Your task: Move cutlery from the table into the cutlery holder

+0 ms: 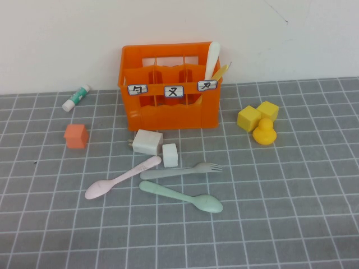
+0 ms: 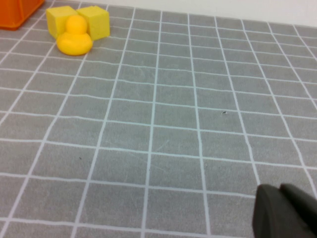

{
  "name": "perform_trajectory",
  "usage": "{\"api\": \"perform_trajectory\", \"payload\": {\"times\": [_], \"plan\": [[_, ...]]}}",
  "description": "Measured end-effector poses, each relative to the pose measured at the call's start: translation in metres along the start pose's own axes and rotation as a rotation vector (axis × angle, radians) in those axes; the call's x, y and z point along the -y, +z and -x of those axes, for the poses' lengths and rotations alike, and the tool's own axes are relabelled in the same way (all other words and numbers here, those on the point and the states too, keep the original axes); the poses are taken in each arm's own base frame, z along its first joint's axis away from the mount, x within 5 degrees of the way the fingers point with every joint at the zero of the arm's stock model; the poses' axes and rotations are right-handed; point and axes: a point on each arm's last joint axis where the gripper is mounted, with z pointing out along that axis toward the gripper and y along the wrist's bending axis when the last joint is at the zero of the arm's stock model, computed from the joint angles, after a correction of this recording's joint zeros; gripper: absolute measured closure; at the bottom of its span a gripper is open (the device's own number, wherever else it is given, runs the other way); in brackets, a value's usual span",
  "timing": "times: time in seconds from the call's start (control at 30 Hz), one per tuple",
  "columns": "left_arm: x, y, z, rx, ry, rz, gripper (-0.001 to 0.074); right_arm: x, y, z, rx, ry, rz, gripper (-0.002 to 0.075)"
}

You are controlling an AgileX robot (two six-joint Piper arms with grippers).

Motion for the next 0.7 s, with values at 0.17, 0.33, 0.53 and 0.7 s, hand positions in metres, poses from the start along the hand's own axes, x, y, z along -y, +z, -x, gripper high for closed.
{"api": "perform_trajectory", "payload": {"times": [0.17, 0.33, 0.53, 0.7], "plan": [[0.000, 0.000, 0.000, 0.000, 0.003, 0.000, 0.0736, 0.000, 0.000, 0.000, 0.000, 0.000, 0.000, 0.0729], [0.000, 0.000, 0.001, 0.007, -0.010, -0.003, 0.0736, 0.000, 0.000, 0.000, 0.000, 0.000, 0.000, 0.0729], [0.003, 0.000, 0.006, 0.070, -0.131, -0.032, 0.0736, 0.000, 0.000, 0.000, 0.000, 0.000, 0.000, 0.0729], [0.002, -0.002, 0.020, 0.225, -0.489, -0.077, 0.0736, 0.000, 0.000, 0.000, 0.000, 0.000, 0.000, 0.0729]]}}
